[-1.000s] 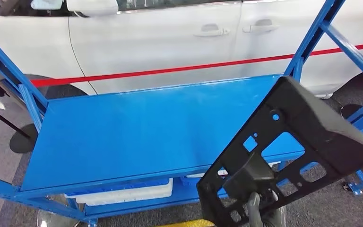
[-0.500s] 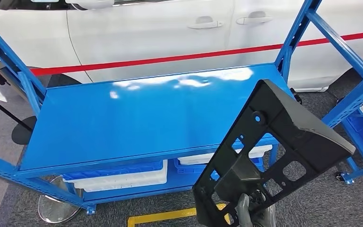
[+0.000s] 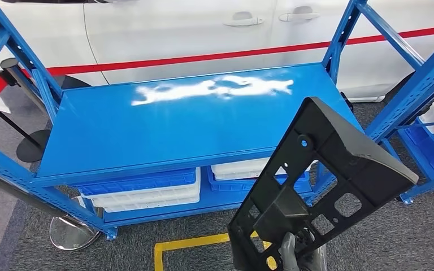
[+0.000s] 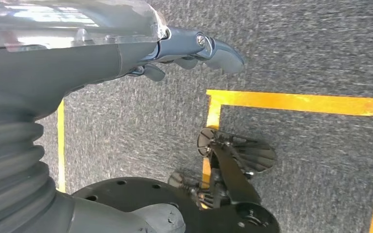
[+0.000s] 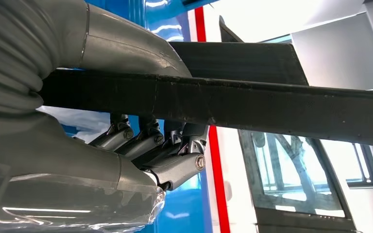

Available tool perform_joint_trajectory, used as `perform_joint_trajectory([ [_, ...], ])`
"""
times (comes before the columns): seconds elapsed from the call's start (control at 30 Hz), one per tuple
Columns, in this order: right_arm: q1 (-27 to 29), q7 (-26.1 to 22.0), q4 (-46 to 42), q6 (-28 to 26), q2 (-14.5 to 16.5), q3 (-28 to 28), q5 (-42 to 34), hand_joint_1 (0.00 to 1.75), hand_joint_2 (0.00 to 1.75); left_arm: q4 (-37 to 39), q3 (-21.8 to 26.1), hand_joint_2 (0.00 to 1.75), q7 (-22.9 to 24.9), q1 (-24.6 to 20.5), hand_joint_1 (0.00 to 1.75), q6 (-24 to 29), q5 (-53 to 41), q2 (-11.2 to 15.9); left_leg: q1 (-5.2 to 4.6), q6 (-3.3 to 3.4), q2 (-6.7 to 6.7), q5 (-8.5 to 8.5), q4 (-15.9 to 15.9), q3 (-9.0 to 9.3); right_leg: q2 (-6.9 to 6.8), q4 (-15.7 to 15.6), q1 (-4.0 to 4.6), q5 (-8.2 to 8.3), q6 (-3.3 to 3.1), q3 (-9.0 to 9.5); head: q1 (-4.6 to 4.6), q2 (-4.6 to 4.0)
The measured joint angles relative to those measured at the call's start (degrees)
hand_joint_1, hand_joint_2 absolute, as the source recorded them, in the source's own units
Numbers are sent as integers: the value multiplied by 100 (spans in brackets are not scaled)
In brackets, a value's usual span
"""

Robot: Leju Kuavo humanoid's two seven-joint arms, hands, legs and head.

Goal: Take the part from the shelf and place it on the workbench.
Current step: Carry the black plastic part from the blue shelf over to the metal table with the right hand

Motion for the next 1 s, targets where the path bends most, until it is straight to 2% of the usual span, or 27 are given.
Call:
perform_joint_trajectory([
  [0.03,3,-1,1,-21,-2,15,0,175,175,0,1,175,8,2,0,-4,-12,0,-3,-39,-3,37,23,-31,3,-125,23,-54,-46,48,-1,0],
  [0.1,11,-1,4,-55,-8,39,-1,175,175,0,7,175,19,12,0,-13,-36,1,17,-118,-8,81,42,-71,-14,-144,33,7,-164,-28,8,0],
  [0.13,12,-1,5,-63,-11,54,-2,175,175,0,11,175,22,17,0,-19,-44,2,31,-154,-11,-10,103,-115,-25,-145,34,64,-227,-81,5,1],
  [0.17,13,-1,7,-65,-14,70,-2,175,175,0,15,175,22,23,0,-22,-48,2,44,-183,-15,-203,253,-180,-37,-151,28,128,-280,-146,0,1],
  [0.2,13,-1,8,-74,-16,87,-2,175,175,0,18,175,22,25,0,-25,-55,3,55,-208,-17,-493,518,-270,-48,-151,29,192,-316,-224,-8,1],
  [0.23,13,-1,10,-93,-20,105,-3,175,175,0,20,175,22,26,0,-33,-67,3,57,-227,-17,-791,863,-363,-49,-148,39,259,-336,-310,-18,1],
  [0.27,13,-1,14,-116,-25,123,-3,175,175,0,22,175,21,26,0,-45,-81,4,58,-240,-17,-1012,1218,-432,-52,-142,50,326,-344,-399,-21,0],
  [0.3,12,-1,20,-146,-33,140,-3,175,175,0,24,175,20,24,0,-60,-99,4,58,-245,-18,-1100,1497,-446,-54,-132,63,395,-344,-496,-20,0],
  [0.33,11,-1,28,-177,-44,159,-3,175,175,0,26,175,17,22,0,-78,-117,4,57,-241,-18,-1041,1616,-379,-57,-114,73,458,-341,-592,-20,0],
  [0.37,5,-1,35,-211,-55,182,-3,175,175,-1,27,175,15,20,0,-92,-134,7,56,-226,-18,-877,1539,-217,-59,-90,81,515,-336,-688,-19,0],
  [0.4,-5,-1,40,-246,-67,210,-3,175,175,-2,28,175,12,14,0,-103,-150,11,51,-200,-20,-695,1269,46,-59,-61,88,571,-327,-783,-20,1],
  [0.43,-20,-1,44,-276,-77,241,-3,175,175,-4,29,175,9,4,0,-110,-162,22,40,-162,-23,-614,862,360,-59,-32,93,621,-314,-858,-21,1],
  [0.47,-37,-1,45,-300,-85,273,-3,175,175,-8,30,175,5,-8,0,-114,-169,34,25,-125,-25,-625,396,680,-58,-10,98,669,-291,-913,-20,1],
  [0.5,-51,-1,47,-314,-92,300,-2,175,175,-11,30,175,1,-22,0,-117,-174,44,6,-91,-27,-683,39,904,-65,-5,98,719,-260,-938,-17,1],
  [0.53,-64,-1,49,-324,-97,323,-2,175,175,-14,31,175,-3,-33,0,-119,-178,52,-16,-60,-27,-751,-181,1020,-74,-14,90,770,-222,-944,-28,0],
  [0.6,-82,-1,56,-346,-108,360,-1,175,175,-16,33,175,-9,-39,0,-122,-187,55,-27,-1,-20,-678,-292,1006,-89,-48,75,863,-144,-946,-49,0],
  [0.63,-88,-1,60,-363,-115,373,-1,175,175,-16,34,175,-10,-40,0,-124,-194,54,-19,39,-12,-606,-318,961,-81,-25,68,816,-112,-974,-61,-1],
  [0.67,-91,-1,63,-386,-127,384,-1,175,175,-16,34,175,-11,-40,0,-127,-207,55,-7,79,-1,-524,-341,898,-69,71,66,657,-88,-1022,-52,0],
  [0.7,-93,-1,68,-419,-144,396,-1,175,175,-17,35,175,-12,-40,0,-134,-222,55,6,112,9,-440,-356,819,-56,282,61,386,-68,-1094,-41,1],
  [0.77,-98,-1,84,-507,-193,429,-2,175,175,-21,36,175,-12,-39,0,-155,-263,57,-6,144,21,-304,-334,627,-41,954,46,-198,-34,-1246,-18,1],
  [0.8,-101,-1,93,-551,-221,450,-2,175,175,-22,37,175,-12,-39,0,-167,-281,57,-10,141,25,-238,-314,531,-40,1283,42,-330,-16,-1285,-13,0],
  [0.83,-106,-1,101,-585,-248,471,-3,175,175,-22,37,175,-11,-40,0,-177,-297,57,-12,133,28,-176,-285,429,-40,1479,38,-299,-2,-1258,-9,-1],
  [0.87,-110,-1,105,-610,-272,493,-3,175,175,-22,37,175,-11,-41,0,-188,-313,57,-10,119,30,-123,-244,325,-40,1493,33,-156,5,-1146,-4,-1],
  [0.9,-117,-1,108,-628,-292,515,-2,175,175,-22,37,175,-10,-41,0,-194,-325,56,-7,100,30,-78,-191,220,-40,1305,26,21,8,-932,-2,-1],
  [0.93,-128,-1,109,-640,-308,538,-2,175,175,-22,37,175,-8,-43,0,-198,-334,56,-7,75,28,-41,-124,115,-39,942,18,110,5,-630,1,-1],
  [0.97,-141,-1,109,-649,-321,560,-1,175,175,-22,37,175,-5,-44,0,-201,-343,56,-12,48,24,-15,-54,30,-34,515,23,93,-10,-324,-1,0],
  [1.0,-150,-1,109,-656,-331,580,-1,175,175,-22,38,175,2,-44,0,-202,-347,55,-20,18,20,15,0,-30,-27,173,32,28,-38,-99,-4,0],
])
